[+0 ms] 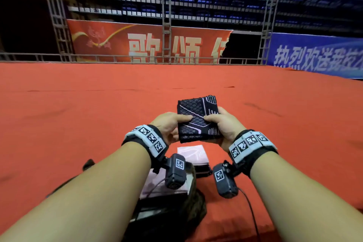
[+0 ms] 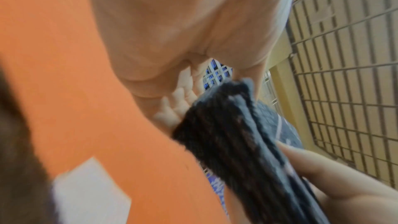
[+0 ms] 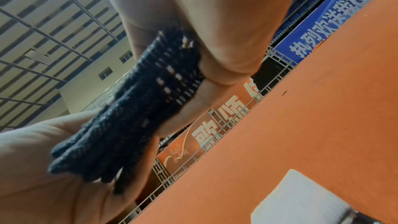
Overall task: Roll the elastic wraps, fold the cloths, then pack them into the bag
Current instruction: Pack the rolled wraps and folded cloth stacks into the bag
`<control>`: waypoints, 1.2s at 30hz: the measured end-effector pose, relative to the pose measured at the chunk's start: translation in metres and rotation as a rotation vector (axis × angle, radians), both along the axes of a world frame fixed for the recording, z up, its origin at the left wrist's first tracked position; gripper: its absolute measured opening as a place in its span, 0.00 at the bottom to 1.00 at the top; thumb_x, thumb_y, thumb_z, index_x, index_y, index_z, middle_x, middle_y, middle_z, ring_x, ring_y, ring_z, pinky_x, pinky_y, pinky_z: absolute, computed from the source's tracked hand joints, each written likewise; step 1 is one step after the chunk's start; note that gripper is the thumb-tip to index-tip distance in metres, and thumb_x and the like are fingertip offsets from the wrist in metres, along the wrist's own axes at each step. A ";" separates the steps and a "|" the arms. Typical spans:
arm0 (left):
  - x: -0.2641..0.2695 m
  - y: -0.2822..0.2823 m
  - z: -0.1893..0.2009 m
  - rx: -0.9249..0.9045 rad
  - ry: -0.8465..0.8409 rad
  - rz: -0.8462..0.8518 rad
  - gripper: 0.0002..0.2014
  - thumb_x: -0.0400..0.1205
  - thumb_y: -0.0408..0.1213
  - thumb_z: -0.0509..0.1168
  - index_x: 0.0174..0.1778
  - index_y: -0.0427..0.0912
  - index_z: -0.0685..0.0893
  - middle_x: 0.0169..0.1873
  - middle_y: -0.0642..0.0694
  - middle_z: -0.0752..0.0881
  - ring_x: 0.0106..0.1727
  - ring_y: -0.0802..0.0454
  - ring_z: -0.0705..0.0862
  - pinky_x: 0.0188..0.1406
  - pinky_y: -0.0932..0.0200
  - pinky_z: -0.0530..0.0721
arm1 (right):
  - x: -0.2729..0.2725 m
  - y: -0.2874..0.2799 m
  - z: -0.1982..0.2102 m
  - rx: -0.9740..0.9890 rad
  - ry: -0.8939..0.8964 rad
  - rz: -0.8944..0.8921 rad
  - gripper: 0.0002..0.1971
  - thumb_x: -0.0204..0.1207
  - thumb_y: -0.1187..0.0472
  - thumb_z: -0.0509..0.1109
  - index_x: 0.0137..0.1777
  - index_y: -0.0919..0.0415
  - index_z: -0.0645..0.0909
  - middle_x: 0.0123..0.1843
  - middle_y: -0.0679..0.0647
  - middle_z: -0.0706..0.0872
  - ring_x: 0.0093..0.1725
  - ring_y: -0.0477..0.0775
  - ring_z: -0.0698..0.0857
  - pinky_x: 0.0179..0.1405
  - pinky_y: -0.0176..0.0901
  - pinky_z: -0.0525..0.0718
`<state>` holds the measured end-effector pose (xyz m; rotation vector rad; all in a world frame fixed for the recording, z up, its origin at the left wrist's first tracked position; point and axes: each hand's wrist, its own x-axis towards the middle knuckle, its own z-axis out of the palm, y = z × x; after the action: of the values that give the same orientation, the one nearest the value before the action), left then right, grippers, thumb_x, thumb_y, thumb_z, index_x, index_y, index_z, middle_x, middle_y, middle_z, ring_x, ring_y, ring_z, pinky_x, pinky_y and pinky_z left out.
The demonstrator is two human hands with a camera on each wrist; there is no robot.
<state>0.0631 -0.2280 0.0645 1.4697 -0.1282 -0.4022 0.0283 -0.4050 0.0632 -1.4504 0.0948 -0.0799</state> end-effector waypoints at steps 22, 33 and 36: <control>-0.100 0.245 -0.011 0.755 -0.172 0.236 0.09 0.83 0.45 0.73 0.43 0.44 0.84 0.35 0.46 0.84 0.30 0.49 0.76 0.30 0.62 0.74 | -0.053 0.169 0.009 -0.412 -0.085 0.319 0.18 0.79 0.74 0.70 0.61 0.53 0.80 0.53 0.64 0.89 0.43 0.62 0.89 0.55 0.67 0.89; -0.100 0.242 -0.031 1.179 -0.239 0.099 0.14 0.79 0.37 0.76 0.60 0.52 0.92 0.56 0.52 0.91 0.51 0.56 0.85 0.50 0.65 0.78 | -0.059 0.178 -0.019 -0.416 0.090 0.380 0.16 0.81 0.76 0.66 0.55 0.53 0.82 0.45 0.60 0.89 0.35 0.57 0.89 0.33 0.51 0.90; -0.098 0.246 -0.031 1.168 -0.236 0.099 0.23 0.75 0.32 0.76 0.64 0.56 0.90 0.58 0.53 0.90 0.54 0.54 0.86 0.54 0.63 0.81 | -0.062 0.191 -0.023 -0.438 0.089 0.375 0.15 0.81 0.77 0.67 0.57 0.56 0.82 0.44 0.59 0.89 0.34 0.55 0.89 0.32 0.48 0.90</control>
<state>-0.0344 0.0181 0.0334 2.6639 0.0079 -0.2059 -0.0335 -0.2144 0.0398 -1.8858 -0.1315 0.2872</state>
